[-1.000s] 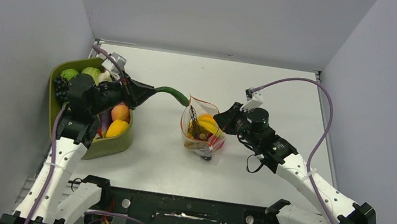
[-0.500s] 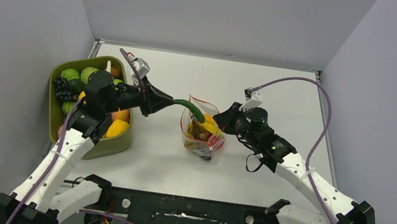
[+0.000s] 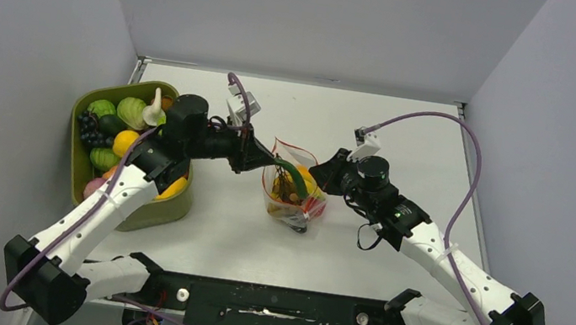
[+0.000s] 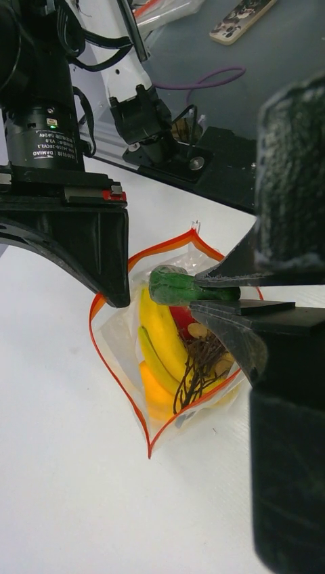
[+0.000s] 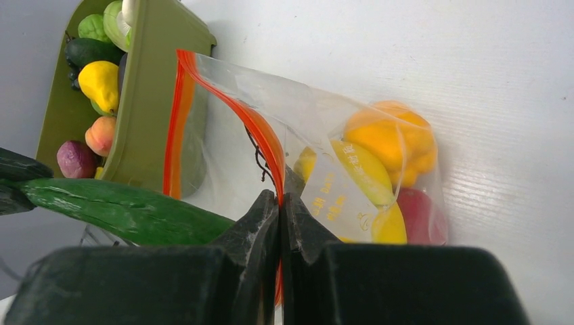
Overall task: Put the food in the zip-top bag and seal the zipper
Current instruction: Place the fake vegetable in the zipper food storage bag.
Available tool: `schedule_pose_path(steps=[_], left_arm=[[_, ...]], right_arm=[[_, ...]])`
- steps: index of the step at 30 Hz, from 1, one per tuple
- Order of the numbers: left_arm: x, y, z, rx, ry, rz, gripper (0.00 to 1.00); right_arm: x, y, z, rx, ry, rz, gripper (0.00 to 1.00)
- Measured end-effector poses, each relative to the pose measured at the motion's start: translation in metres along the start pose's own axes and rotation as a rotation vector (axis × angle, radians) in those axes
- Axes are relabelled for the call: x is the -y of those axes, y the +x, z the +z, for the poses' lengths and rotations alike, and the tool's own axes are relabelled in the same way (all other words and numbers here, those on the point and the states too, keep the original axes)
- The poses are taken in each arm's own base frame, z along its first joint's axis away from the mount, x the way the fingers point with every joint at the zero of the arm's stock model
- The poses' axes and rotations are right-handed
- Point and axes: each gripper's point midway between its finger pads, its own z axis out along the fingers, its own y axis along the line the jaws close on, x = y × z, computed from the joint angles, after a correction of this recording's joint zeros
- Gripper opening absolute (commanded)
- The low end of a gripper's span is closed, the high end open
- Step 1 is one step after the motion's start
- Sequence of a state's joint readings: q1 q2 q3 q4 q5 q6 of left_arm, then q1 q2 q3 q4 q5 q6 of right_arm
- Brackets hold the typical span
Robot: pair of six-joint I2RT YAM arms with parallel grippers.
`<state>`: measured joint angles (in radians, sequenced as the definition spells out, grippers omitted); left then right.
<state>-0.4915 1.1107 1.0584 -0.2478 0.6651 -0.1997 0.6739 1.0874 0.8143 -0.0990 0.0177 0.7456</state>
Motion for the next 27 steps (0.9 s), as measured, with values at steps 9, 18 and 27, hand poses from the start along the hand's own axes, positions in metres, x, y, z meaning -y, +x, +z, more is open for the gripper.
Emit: schedule_pose_path(steps=[9,18,27], left_arm=[[0.001,0.009,0.027,-0.092,0.019,-0.001,0.00],[-0.003,0.025,0.049,-0.198,0.039,0.003,0.00],[-0.002,0.036,0.054,-0.229,0.099,0.056,0.04]], right_arm=[[-0.003,0.001,-0.001,-0.007,-0.015,-0.003,0.00],[-0.005,0.003,-0.002,-0.015,-0.028,-0.005,0.00],[-0.013,0.006,-0.002,-0.024,-0.053,-0.008,0.00]])
